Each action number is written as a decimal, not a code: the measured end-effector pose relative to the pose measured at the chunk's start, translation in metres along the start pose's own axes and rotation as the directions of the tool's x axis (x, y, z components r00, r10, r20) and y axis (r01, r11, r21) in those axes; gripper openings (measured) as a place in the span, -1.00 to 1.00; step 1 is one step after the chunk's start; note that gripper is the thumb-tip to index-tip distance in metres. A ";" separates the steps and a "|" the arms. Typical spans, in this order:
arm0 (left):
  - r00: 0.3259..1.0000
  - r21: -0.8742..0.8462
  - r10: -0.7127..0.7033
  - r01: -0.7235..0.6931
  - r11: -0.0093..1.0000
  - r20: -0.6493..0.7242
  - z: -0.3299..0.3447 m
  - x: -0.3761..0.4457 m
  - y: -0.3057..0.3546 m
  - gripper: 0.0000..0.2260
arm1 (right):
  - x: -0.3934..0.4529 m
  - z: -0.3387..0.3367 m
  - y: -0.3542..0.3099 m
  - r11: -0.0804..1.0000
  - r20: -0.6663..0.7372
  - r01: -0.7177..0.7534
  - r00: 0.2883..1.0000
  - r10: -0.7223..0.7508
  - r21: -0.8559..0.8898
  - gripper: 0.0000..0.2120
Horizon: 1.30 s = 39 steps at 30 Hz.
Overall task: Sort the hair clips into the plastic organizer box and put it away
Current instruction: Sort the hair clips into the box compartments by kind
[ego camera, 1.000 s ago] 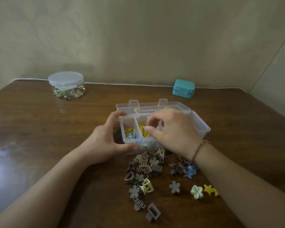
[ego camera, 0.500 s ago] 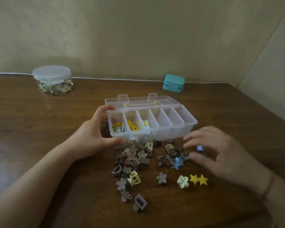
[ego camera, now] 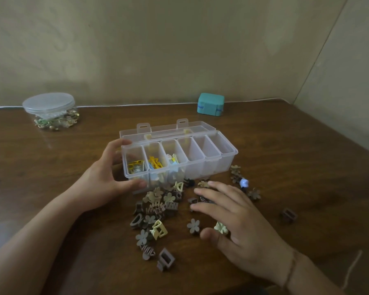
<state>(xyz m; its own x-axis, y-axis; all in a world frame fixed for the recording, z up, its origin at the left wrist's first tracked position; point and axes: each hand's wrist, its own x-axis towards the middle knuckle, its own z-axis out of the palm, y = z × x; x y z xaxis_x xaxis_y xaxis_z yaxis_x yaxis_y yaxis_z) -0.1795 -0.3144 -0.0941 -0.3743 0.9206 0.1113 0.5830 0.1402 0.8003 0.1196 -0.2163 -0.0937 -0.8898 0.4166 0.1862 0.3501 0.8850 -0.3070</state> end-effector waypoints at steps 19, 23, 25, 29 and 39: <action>0.997 -0.082 0.059 -0.063 0.995 -0.046 -0.003 -0.015 0.002 -0.27 | -0.010 -0.008 0.043 0.982 -0.287 -0.119 0.955 0.072 -0.149 -0.62; 0.997 -0.054 0.056 -0.059 0.997 -0.054 0.000 -0.017 0.001 -0.32 | 0.005 -0.007 0.039 0.960 -0.196 -0.140 0.976 0.093 -0.242 -0.53; 0.997 -0.049 0.052 -0.054 0.997 -0.056 0.000 -0.018 0.001 -0.32 | 0.010 -0.008 0.042 0.969 -0.108 -0.138 0.987 0.118 -0.206 -0.45; 0.997 -0.054 0.042 -0.045 0.998 -0.058 -0.001 -0.018 0.000 -0.31 | 0.010 -0.007 0.045 0.982 -0.089 -0.040 0.996 0.023 -0.184 -0.56; 0.998 -0.073 0.038 -0.041 0.996 -0.039 -0.002 -0.017 -0.003 -0.25 | 0.011 -0.026 0.052 0.995 -0.253 -0.074 0.963 0.088 0.063 -0.66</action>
<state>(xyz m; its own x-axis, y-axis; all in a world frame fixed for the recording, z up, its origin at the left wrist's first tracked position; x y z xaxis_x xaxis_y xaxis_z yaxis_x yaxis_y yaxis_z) -0.1765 -0.3311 -0.0970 -0.3799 0.9102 0.1650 0.5435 0.0753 0.8360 0.1360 -0.1605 -0.0832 -0.7525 0.5316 0.3888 0.3958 0.8368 -0.3782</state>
